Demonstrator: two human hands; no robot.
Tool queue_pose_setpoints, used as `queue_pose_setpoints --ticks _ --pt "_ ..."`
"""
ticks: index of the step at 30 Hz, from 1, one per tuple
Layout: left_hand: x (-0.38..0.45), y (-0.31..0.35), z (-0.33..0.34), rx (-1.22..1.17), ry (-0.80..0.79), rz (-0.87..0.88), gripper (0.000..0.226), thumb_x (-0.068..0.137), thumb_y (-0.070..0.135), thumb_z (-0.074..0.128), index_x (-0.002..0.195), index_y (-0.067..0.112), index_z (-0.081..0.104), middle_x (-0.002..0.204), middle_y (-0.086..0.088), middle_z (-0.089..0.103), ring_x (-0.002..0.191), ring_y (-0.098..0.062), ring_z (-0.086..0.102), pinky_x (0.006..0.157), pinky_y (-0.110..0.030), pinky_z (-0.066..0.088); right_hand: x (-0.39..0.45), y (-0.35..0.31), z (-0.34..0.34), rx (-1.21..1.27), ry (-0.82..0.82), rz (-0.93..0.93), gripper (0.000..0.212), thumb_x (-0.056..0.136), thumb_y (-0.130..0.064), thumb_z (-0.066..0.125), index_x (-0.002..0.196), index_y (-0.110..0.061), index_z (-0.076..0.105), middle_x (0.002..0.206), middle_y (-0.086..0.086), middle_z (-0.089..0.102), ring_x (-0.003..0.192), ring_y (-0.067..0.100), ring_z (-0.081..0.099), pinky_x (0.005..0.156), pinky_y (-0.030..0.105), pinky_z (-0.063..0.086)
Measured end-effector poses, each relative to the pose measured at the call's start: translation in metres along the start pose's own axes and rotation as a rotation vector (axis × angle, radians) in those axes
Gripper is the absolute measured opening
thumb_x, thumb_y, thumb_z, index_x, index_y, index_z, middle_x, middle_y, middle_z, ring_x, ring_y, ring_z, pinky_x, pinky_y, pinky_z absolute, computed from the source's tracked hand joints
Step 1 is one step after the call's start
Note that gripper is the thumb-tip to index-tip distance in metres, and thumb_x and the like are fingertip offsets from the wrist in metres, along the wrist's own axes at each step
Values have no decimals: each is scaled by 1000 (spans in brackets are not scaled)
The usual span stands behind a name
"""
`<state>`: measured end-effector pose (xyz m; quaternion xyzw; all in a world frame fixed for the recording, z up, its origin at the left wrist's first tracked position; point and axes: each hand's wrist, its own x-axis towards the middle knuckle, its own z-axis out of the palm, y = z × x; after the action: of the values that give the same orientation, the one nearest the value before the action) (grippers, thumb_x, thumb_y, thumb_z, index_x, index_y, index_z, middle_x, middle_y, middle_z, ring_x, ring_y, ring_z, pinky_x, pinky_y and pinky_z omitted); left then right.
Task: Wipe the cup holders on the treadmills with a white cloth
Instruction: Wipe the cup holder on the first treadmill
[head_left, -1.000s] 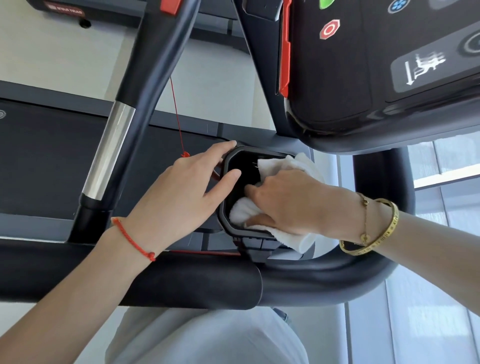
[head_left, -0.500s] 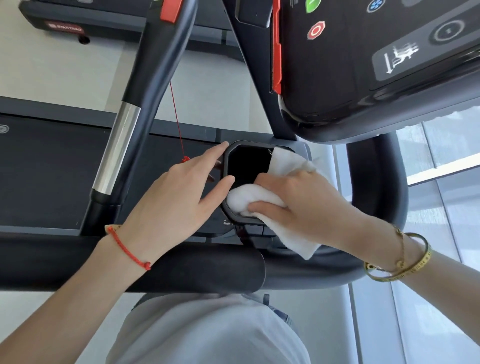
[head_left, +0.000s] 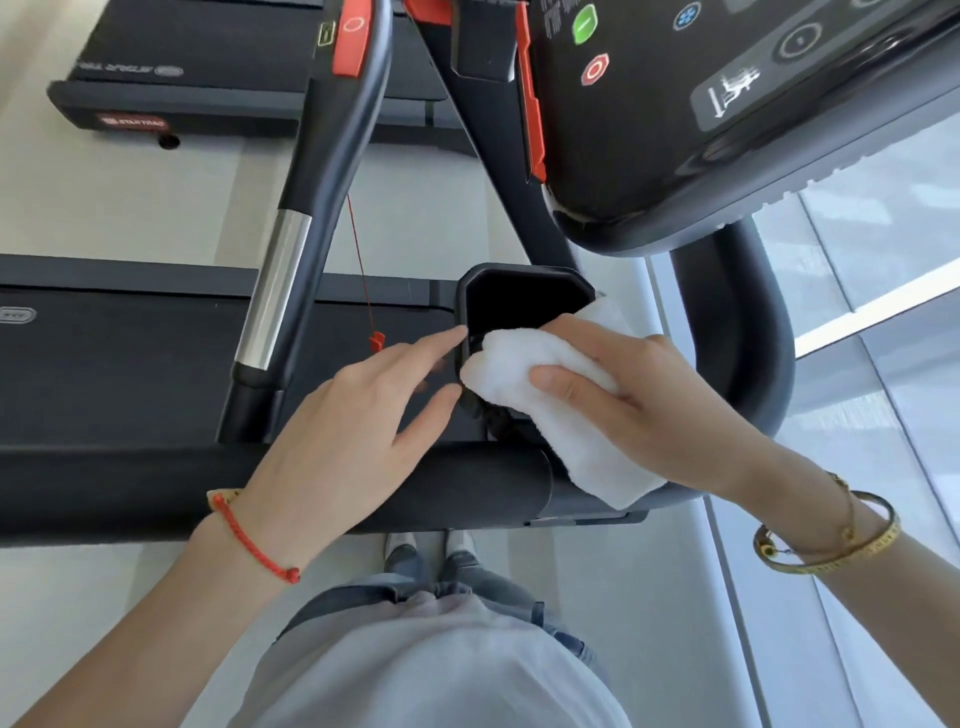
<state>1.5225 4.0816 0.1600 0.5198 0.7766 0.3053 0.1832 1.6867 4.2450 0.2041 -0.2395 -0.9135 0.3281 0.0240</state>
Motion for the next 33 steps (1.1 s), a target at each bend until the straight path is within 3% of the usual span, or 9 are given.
queue_pose_setpoints --ticks 2,5,8,10,16,20,24,27,33 --pt "-6 0 -1 35 2 29 50 96 40 47 146 35 45 113 14 64 75 13 56 65 -22 48 -9 -4 4 -39 -9 -5 27 99 -47 44 116 -31 57 76 -5 64 72 12 58 66 25 45" --pt "-13 -3 -2 46 4 66 49 97 37 47 145 32 47 109 11 66 85 -5 64 72 -37 56 -22 -6 15 -59 17 -46 35 97 -45 43 123 -27 57 85 -13 64 80 9 56 76 24 43" --pt "-21 -7 0 79 25 94 41 99 30 48 140 27 54 113 9 67 97 -17 67 79 -41 57 -37 -4 33 -110 66 -158 47 100 -43 40 139 -19 50 130 -4 60 126 -1 45 111 20 29" --pt "-25 -9 1 109 30 99 38 100 29 47 137 25 57 112 10 67 97 -16 67 81 -38 57 -45 -3 47 -202 91 -217 51 102 -42 37 144 -15 45 144 -1 51 144 7 28 120 32 20" --pt "-35 -6 8 129 61 83 31 101 33 45 122 23 66 109 11 70 95 -14 68 79 -38 57 -53 12 68 -520 274 -359 52 103 -44 44 138 -7 52 149 1 45 142 21 36 115 46 32" --pt "-39 -4 15 199 132 113 32 103 31 42 104 20 72 89 9 71 75 -14 66 68 -30 54 -56 33 56 -596 343 -297 63 98 -57 45 136 -7 54 151 2 42 140 23 39 111 45 36" --pt "-40 0 21 319 205 98 44 101 36 33 91 20 73 60 5 59 58 -20 56 54 -16 30 -62 41 53 -624 376 -257 62 99 -56 40 138 -9 52 152 0 41 142 24 36 112 44 35" --pt "-42 3 21 318 244 101 44 101 35 35 90 19 75 52 6 50 52 -18 51 52 -12 19 -62 35 63 -623 382 -312 57 102 -51 38 137 -8 52 152 1 42 142 25 36 112 46 34" --pt "-47 5 25 272 289 94 30 101 24 48 93 12 74 71 -1 68 67 -24 61 66 -25 36 -56 23 70 -606 299 -460 54 103 -46 37 141 -8 48 151 1 43 143 24 35 114 46 31"
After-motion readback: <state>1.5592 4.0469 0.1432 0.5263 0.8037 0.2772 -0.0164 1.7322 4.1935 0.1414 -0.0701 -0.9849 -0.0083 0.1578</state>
